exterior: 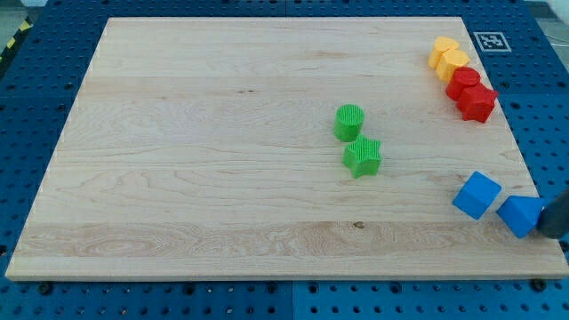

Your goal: Separate the yellow hexagon from yellow heart and red circle

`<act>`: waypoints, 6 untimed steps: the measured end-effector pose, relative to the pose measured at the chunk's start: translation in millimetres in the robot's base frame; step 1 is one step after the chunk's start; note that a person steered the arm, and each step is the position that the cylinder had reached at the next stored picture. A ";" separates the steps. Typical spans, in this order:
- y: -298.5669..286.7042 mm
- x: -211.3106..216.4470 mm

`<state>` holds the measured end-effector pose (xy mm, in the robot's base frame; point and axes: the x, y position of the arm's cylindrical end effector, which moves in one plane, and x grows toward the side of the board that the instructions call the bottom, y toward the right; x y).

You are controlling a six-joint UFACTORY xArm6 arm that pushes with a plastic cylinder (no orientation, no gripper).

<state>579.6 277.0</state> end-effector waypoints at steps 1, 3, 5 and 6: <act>-29.4 -22.2; -29.4 -40.6; -74.1 -47.3; -53.1 -47.3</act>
<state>532.3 223.9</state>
